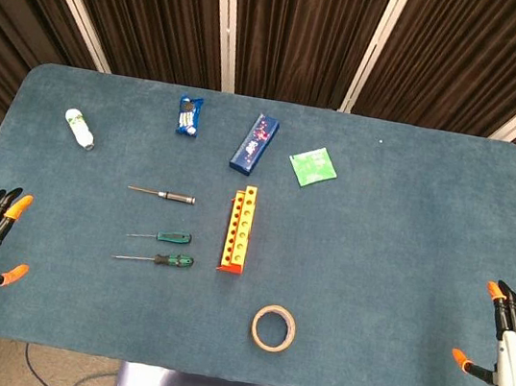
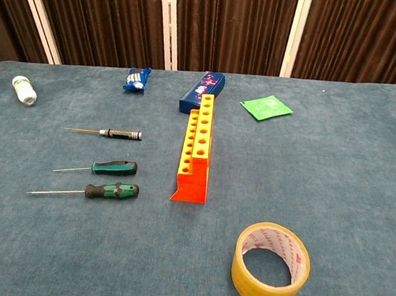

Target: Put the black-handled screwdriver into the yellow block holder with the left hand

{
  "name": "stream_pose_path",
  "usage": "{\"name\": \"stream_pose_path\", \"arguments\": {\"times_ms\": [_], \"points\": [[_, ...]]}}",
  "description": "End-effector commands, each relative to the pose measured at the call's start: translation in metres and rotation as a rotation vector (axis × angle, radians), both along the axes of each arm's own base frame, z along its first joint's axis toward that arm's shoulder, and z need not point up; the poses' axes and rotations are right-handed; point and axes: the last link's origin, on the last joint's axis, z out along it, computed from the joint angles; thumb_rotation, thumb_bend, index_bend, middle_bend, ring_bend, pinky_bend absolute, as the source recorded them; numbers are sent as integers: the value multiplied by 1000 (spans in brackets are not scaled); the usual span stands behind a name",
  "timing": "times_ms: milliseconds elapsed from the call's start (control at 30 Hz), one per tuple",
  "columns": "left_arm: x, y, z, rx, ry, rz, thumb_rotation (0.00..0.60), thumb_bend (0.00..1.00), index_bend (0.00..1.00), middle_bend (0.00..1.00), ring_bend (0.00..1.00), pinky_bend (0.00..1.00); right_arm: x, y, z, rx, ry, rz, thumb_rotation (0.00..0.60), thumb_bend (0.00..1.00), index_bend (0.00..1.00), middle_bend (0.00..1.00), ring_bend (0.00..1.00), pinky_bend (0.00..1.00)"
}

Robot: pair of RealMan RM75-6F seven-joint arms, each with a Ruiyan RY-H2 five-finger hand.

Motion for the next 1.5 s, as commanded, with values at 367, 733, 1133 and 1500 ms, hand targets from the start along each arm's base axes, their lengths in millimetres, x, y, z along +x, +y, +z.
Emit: {"name": "stream_pose_path", "arguments": {"times_ms": [367, 733, 1133, 1500], "points": [[2, 8, -7, -21, -10, 6, 600, 61, 0, 0, 0, 0, 0, 2, 2, -1, -20, -13, 600, 23, 0, 0, 0, 0], [27, 57, -13, -26, -41, -20, 600, 201, 62, 0, 0, 0, -1, 1, 3, 4, -51, -27, 600, 22, 0, 0, 0, 0], [95, 175, -69, -107, -1, -35, 600, 272, 264, 0, 0, 0, -2, 0, 3, 9, -84, -46, 600, 22, 0, 0, 0, 0], [119, 232, -138, -193, 14, 63, 600, 274, 368, 0, 0, 0, -5, -3, 5, 7, -114, -63, 600, 23, 0, 0, 0, 0]]}}
